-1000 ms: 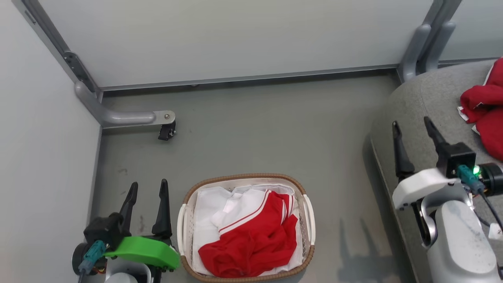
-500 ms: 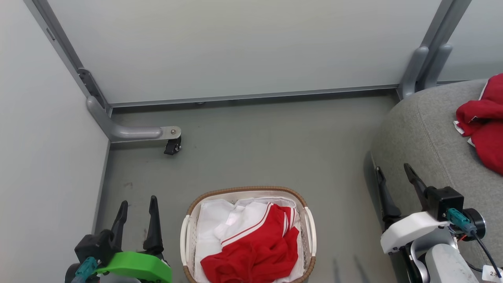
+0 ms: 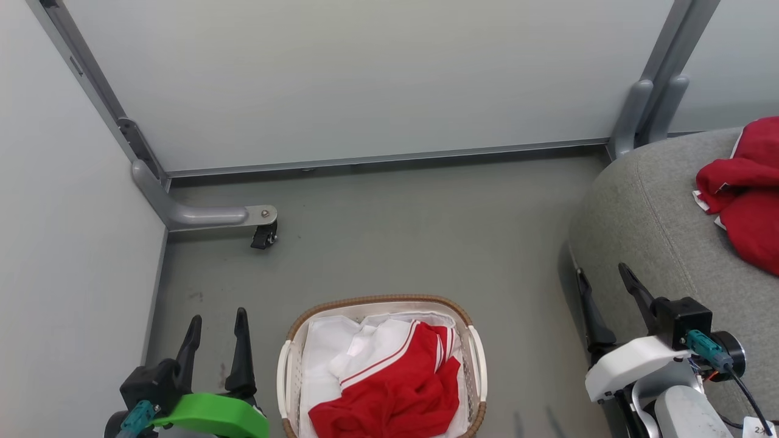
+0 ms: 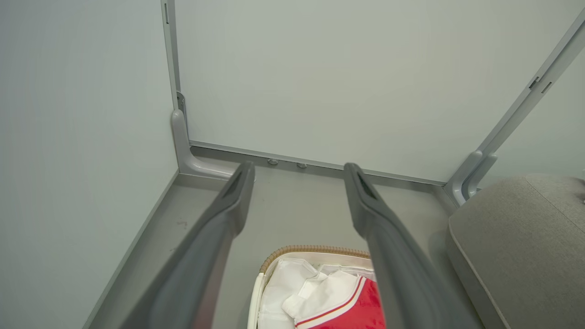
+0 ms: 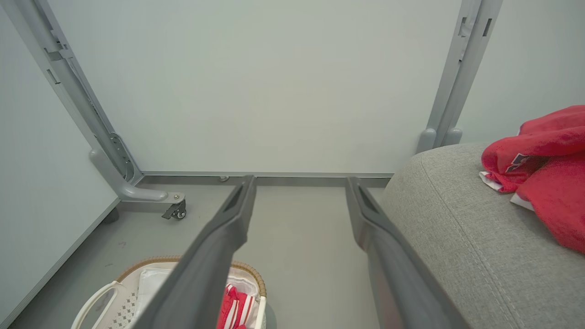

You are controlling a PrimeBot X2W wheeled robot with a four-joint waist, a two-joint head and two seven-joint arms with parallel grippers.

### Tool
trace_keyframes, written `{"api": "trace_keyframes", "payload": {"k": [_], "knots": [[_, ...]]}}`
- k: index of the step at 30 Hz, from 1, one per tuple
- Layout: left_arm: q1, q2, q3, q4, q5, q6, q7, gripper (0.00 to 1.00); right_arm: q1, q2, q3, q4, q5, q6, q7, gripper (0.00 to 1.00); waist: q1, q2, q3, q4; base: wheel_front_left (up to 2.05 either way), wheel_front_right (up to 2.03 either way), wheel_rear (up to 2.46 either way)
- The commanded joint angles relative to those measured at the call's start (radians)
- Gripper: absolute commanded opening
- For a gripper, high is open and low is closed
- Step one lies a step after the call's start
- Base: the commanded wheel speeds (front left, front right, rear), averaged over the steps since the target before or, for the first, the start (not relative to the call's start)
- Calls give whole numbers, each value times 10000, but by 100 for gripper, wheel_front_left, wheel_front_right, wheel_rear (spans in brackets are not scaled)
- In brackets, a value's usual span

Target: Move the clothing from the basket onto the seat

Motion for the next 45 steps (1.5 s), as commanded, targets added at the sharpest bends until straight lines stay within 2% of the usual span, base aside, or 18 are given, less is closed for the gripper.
{"api": "trace_keyframes", "payload": {"k": [1,17,29,41,45], "knots": [[162,10,9,-10,36,15,-9,100,117,-36,8,26,68,-10,-6,100,1,0,-7,9,0,0,0],[7,10,-87,-49,134,-24,-9,100,-72,-35,-35,-56,66,-10,-6,100,1,0,226,-56,0,0,0],[-1558,13,-1221,524,635,-143,-9,100,-744,-35,-239,-626,-167,-12,-4,100,1,0,1438,-290,0,0,0],[-3945,23,-2979,3224,1103,-220,-8,100,-1956,-34,-167,-1037,-157,-12,-6,100,1,0,3787,-1303,0,0,0],[-4499,28,-3945,4440,1441,-236,-8,100,-2280,-30,-52,-1209,-7,-10,-6,100,1,0,4533,-1709,0,0,0]]}}
